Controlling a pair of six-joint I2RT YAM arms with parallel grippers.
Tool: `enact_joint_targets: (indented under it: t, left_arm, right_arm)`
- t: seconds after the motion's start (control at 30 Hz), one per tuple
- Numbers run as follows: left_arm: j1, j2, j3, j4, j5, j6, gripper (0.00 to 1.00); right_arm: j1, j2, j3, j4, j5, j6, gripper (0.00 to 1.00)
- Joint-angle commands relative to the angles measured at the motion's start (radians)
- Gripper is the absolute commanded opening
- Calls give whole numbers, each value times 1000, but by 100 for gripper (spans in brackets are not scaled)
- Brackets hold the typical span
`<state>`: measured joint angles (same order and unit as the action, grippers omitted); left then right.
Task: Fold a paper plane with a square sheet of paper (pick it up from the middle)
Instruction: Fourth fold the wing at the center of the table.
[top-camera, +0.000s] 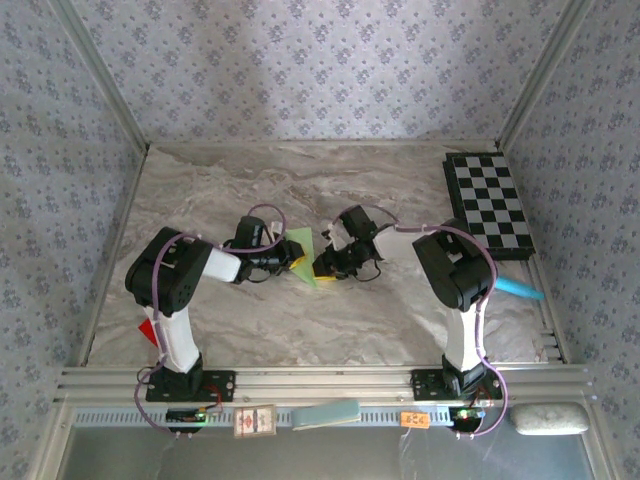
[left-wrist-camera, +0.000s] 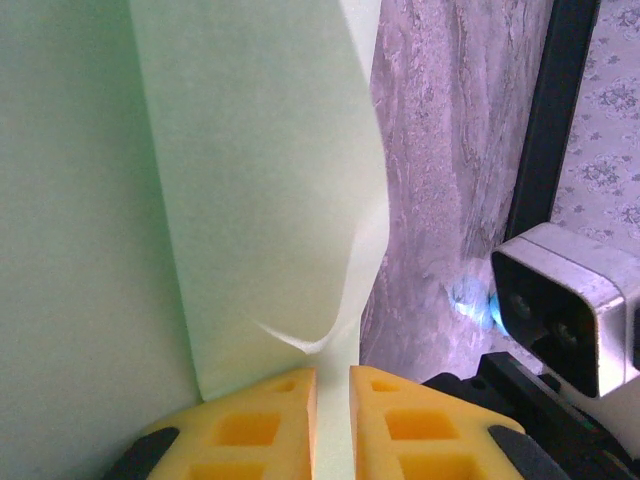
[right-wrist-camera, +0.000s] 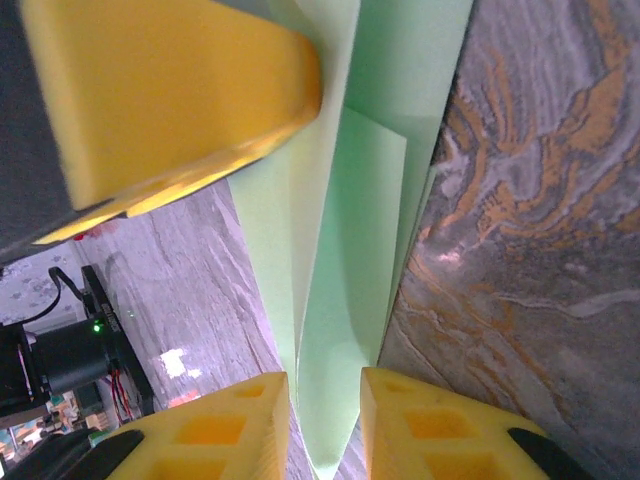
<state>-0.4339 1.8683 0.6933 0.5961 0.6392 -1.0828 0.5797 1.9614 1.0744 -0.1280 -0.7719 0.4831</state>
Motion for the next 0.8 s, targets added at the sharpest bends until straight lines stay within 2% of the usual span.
enact_joint_targets:
  t: [0.0,0.5,0.77]
  left_arm:
    - [-8,15,3,-11,-6,3,16]
    - [-9,10,5,-12,-6,-5,16]
    - [-9,-56,29,-33,2,-11,20]
  right_arm:
    - [12,-5,29,-51,25,3,25]
    - [32,15,50,-96,66,-1,15]
    - [27,25,25,-97,86,-3,10]
